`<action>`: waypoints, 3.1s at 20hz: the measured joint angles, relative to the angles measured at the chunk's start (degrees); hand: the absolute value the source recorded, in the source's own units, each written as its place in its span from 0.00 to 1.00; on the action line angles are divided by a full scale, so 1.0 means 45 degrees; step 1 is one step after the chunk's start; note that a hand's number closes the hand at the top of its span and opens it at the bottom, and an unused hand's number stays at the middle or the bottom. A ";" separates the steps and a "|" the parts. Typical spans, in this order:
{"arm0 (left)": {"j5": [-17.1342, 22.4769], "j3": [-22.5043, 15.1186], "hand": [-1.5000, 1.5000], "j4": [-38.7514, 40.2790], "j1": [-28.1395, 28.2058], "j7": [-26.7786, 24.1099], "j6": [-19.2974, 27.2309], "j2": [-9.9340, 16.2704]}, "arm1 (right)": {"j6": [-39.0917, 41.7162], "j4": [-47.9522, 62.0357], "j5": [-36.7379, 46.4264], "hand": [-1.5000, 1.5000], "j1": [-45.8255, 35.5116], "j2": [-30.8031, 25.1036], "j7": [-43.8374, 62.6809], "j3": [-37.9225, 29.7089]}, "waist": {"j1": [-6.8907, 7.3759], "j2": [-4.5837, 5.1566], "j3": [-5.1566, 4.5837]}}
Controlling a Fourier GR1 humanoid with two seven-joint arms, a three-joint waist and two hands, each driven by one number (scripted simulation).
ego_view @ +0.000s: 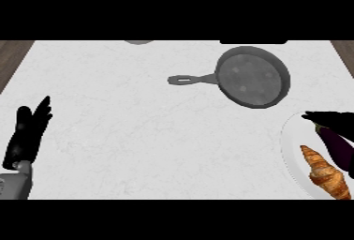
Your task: Pick the eggplant from the plate and place it in the pan
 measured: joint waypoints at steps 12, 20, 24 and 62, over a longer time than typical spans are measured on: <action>-0.0558 0.0405 0.50 -0.0114 0.0009 0.0013 -0.0241 -0.0405 | -0.2293 0.1589 0.1861 1.00 -0.0680 0.0456 -0.1398 -0.0256 | 0.0023 -0.0024 -0.0062; -0.0477 0.0992 0.50 -0.0202 0.0549 0.0328 -0.0134 -0.0096 | -0.2374 0.1270 0.0880 1.00 0.0208 0.2217 0.4300 -0.3244 | -0.1092 -0.0422 -0.0155; -0.0405 0.1212 0.50 -0.0200 0.0868 0.0299 -0.0101 0.0007 | -0.3251 0.0558 0.0362 1.00 0.0742 0.3633 0.7524 -0.4707 | -0.1390 -0.0564 -0.0216; -0.1013 0.0777 0.50 -0.0080 -0.0319 -0.0024 -0.0792 -0.0736 | -1.1095 0.0644 0.2269 1.00 -0.5372 0.7544 1.4291 -0.6051 | 0.0323 0.0135 0.0013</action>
